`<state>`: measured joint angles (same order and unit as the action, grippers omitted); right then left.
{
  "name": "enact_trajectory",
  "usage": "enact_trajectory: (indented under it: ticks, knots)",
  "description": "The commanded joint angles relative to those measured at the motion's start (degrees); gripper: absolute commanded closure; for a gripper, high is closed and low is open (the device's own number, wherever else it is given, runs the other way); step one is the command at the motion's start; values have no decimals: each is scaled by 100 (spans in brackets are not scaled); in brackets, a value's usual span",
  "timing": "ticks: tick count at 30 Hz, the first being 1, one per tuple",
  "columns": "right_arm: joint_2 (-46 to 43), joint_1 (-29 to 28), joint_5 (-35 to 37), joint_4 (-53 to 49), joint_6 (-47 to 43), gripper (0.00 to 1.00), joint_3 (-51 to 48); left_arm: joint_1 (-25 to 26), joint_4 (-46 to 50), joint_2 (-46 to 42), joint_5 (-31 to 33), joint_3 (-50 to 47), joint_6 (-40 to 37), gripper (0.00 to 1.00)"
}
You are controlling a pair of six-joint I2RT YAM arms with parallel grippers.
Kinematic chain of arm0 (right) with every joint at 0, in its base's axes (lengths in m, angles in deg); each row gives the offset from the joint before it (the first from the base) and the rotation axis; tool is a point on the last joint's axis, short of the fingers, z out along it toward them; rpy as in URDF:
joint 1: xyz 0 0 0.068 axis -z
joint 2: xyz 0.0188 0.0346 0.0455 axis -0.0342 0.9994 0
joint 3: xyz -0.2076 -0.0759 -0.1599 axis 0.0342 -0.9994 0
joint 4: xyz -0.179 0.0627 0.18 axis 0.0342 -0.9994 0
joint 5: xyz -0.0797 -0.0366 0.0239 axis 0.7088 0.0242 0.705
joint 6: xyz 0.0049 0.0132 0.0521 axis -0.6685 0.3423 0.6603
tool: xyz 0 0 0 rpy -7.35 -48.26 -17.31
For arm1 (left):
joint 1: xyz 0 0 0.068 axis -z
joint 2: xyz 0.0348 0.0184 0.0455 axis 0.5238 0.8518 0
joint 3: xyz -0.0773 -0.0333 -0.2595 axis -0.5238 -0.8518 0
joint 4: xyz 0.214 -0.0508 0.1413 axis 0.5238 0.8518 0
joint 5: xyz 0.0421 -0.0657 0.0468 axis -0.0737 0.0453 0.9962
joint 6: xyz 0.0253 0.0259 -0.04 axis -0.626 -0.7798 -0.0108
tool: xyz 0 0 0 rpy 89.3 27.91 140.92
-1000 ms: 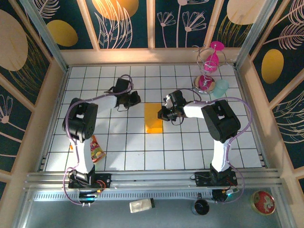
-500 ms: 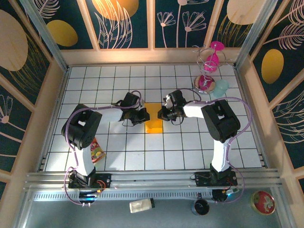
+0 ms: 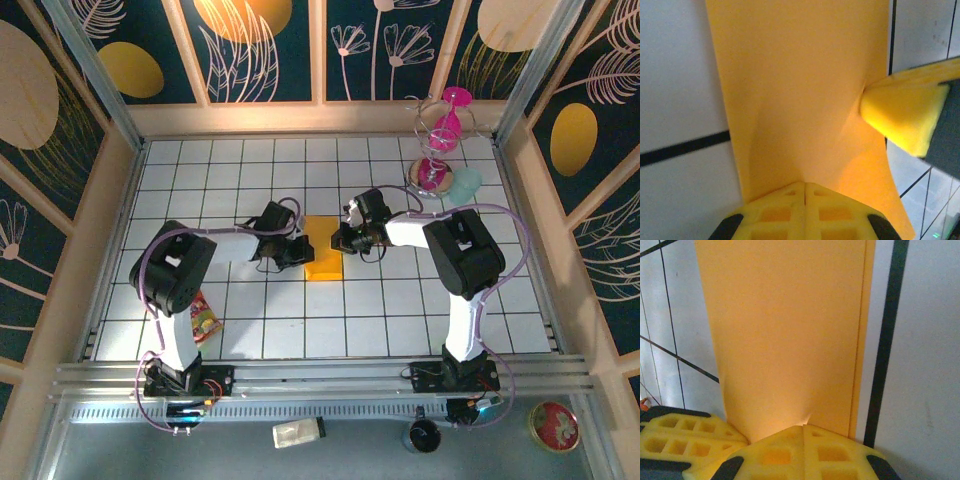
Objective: Fold a paper plane with a square sheet of paper (pick it up from the middle)
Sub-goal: First fold the square sheet of paper in half at the center of the table.
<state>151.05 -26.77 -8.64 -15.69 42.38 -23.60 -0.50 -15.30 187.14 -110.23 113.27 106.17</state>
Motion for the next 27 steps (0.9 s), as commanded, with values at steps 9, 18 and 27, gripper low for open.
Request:
enact_trajectory:
  ticks: [9,18,27]
  knots:
    - [1402,-36,2090,-1364,-236,100,-650,-216,926,-1216,490,-511,-264,100]
    - [1439,-31,2037,-1319,-197,100,-607,104,-68,-544,-153,23,349,100]
    - [1463,-32,1976,-1301,-188,100,-615,178,-363,-74,-537,-110,326,100]
